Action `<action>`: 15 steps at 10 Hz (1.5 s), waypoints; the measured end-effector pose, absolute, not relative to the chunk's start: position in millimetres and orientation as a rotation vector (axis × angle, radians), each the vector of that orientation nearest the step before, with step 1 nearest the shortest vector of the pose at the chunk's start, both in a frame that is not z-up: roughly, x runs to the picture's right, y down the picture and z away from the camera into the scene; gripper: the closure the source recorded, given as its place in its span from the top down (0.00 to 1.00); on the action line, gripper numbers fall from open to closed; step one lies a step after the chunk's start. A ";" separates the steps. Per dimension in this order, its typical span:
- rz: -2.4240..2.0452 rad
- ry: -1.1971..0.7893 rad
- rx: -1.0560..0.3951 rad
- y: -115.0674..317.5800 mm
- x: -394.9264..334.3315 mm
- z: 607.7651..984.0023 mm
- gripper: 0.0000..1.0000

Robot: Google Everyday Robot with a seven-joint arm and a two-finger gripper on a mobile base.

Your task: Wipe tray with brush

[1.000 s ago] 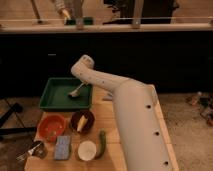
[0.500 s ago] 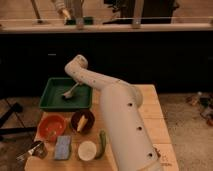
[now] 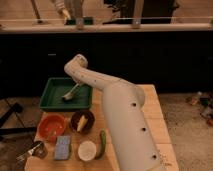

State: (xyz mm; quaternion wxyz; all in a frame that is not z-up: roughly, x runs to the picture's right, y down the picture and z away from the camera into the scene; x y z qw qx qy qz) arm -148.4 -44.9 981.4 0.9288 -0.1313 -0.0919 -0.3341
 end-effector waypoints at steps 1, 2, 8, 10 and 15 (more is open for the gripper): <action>-0.680 -0.174 -0.273 -45.2 -135.8 980.3 0.00; -0.675 -0.151 -0.281 -46.2 -120.4 981.1 0.00; -0.659 -0.133 -0.269 -60.2 -129.3 1000.0 0.00; -0.678 -0.183 -0.266 -55.3 -154.8 1000.5 0.00; -0.725 -0.270 -0.282 -34.0 -162.6 978.0 0.00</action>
